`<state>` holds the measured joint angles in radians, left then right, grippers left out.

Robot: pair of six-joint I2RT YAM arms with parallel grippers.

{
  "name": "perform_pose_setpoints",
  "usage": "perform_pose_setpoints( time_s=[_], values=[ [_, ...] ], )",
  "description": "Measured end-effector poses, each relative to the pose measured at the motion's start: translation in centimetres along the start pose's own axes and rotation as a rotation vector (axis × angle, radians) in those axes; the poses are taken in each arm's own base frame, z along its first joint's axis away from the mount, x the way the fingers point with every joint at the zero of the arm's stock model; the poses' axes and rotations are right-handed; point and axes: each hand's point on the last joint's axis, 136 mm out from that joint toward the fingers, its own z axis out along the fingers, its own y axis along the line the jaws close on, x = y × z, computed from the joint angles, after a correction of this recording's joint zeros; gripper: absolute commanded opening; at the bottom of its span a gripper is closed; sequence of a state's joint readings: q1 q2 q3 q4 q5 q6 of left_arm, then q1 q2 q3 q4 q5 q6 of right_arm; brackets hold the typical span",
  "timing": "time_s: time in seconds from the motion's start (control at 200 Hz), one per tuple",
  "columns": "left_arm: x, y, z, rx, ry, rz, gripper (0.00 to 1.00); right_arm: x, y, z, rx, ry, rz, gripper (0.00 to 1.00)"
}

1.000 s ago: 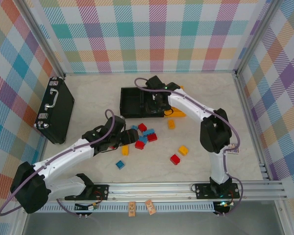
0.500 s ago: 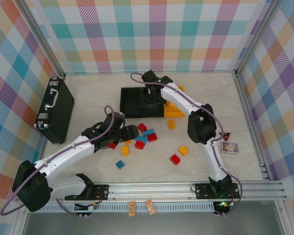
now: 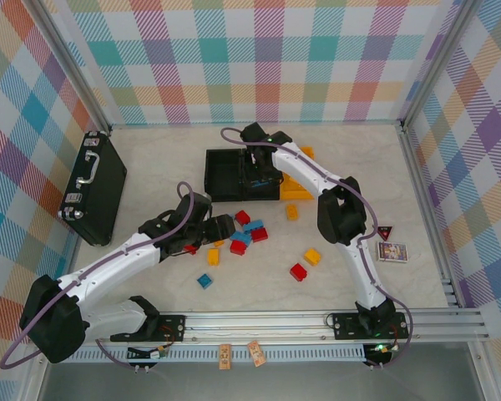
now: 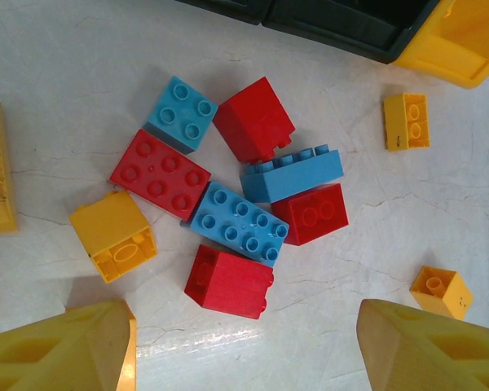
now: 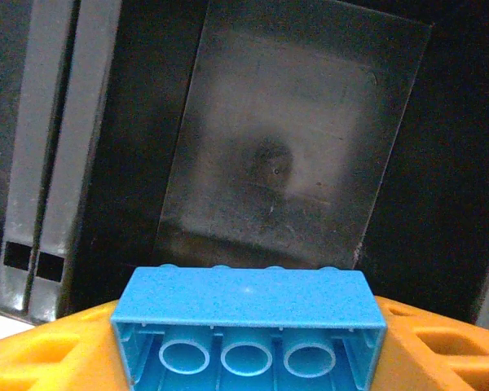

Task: Sort the legos into containers by color
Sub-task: Place the lego in the container.

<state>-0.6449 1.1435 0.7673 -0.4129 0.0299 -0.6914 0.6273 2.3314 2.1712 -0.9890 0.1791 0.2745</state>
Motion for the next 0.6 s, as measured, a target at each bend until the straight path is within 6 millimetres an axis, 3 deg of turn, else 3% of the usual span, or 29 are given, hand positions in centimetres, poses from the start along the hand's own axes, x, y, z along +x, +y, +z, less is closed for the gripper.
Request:
perform_pose_setpoints(
  time_s=[0.305, 0.605],
  values=[
    [0.08, 0.09, -0.09, 0.001, -0.001, -0.002, 0.74, -0.5, 0.13, -0.41, -0.005, -0.016, 0.002, 0.73],
    [0.23, 0.27, -0.06, -0.002, 0.001, -0.013, 0.73, -0.49, 0.18, -0.57, -0.011, -0.021, 0.003, 0.69]
  ],
)
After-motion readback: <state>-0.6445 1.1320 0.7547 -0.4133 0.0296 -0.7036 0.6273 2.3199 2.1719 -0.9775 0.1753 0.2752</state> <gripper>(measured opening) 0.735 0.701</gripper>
